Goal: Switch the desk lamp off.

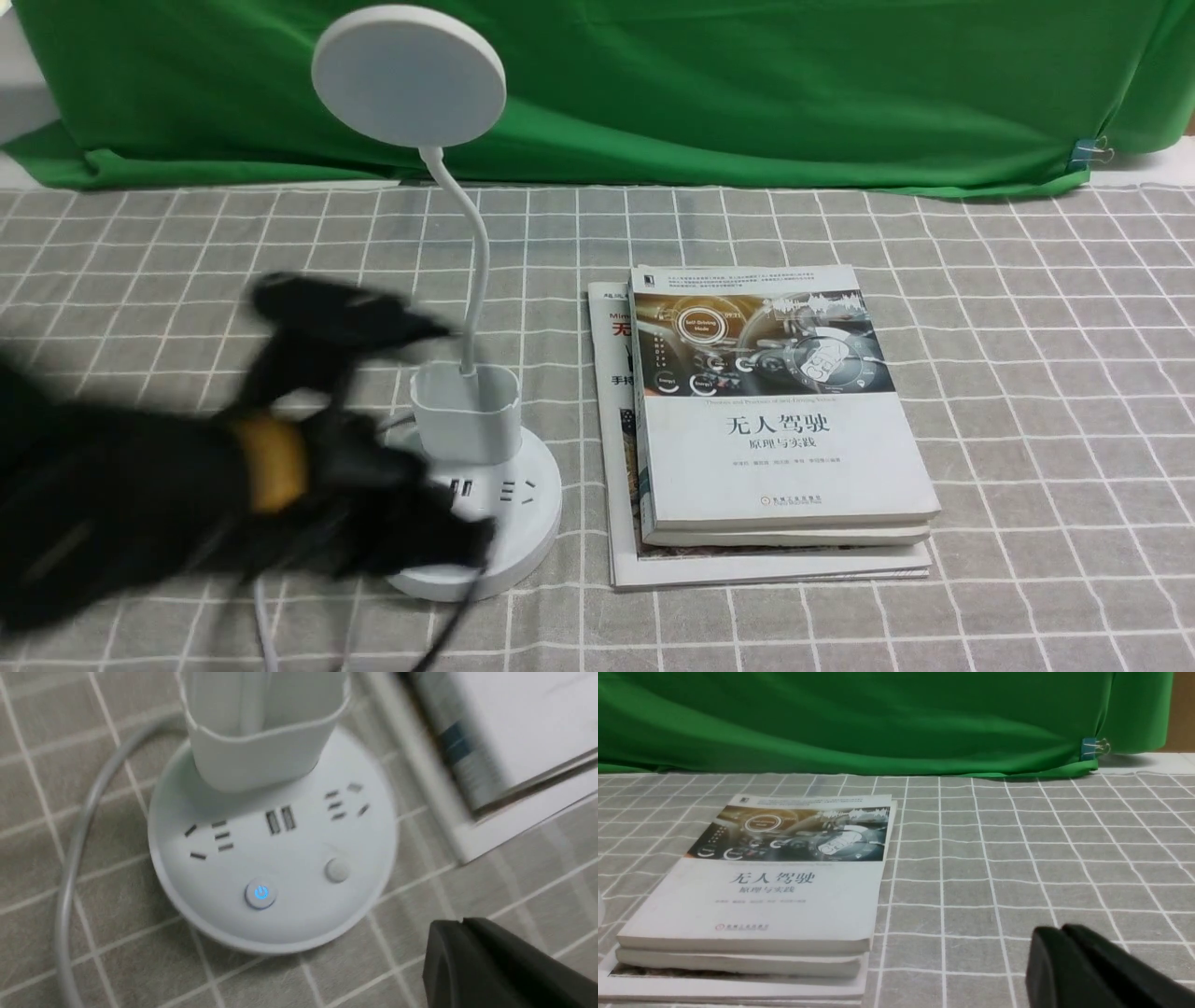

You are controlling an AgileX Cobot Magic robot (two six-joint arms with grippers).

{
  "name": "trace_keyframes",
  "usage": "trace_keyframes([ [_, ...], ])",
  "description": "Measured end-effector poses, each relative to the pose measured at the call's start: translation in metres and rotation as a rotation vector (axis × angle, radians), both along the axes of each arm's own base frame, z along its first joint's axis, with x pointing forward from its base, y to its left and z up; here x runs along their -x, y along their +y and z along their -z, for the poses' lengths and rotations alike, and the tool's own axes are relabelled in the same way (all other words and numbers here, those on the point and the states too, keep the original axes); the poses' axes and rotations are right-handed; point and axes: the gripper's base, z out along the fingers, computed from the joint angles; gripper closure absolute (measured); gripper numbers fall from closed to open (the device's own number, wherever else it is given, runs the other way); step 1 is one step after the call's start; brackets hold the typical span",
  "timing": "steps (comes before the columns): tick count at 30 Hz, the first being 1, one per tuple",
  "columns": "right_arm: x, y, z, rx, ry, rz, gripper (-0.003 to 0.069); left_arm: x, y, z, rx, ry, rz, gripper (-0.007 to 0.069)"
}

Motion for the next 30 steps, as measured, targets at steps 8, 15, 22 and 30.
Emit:
trace_keyframes([
  [8, 0.000, 0.000, 0.000, 0.000, 0.000, 0.000, 0.0622, 0.049, 0.034, 0.013, 0.257, -0.226, -0.066, 0.0624],
  [15, 0.000, 0.000, 0.000, 0.000, 0.000, 0.000, 0.0622, 0.056, 0.039, 0.016, 0.223, -0.325, -0.018, 0.0624],
  [22, 0.000, 0.000, 0.000, 0.000, 0.000, 0.000, 0.0622, 0.055, 0.039, 0.013, 0.157, -0.418, 0.050, 0.0624],
  [30, 0.000, 0.000, 0.000, 0.000, 0.000, 0.000, 0.0622, 0.073, 0.074, -0.001, 0.084, -0.587, -0.074, 0.0624],
])
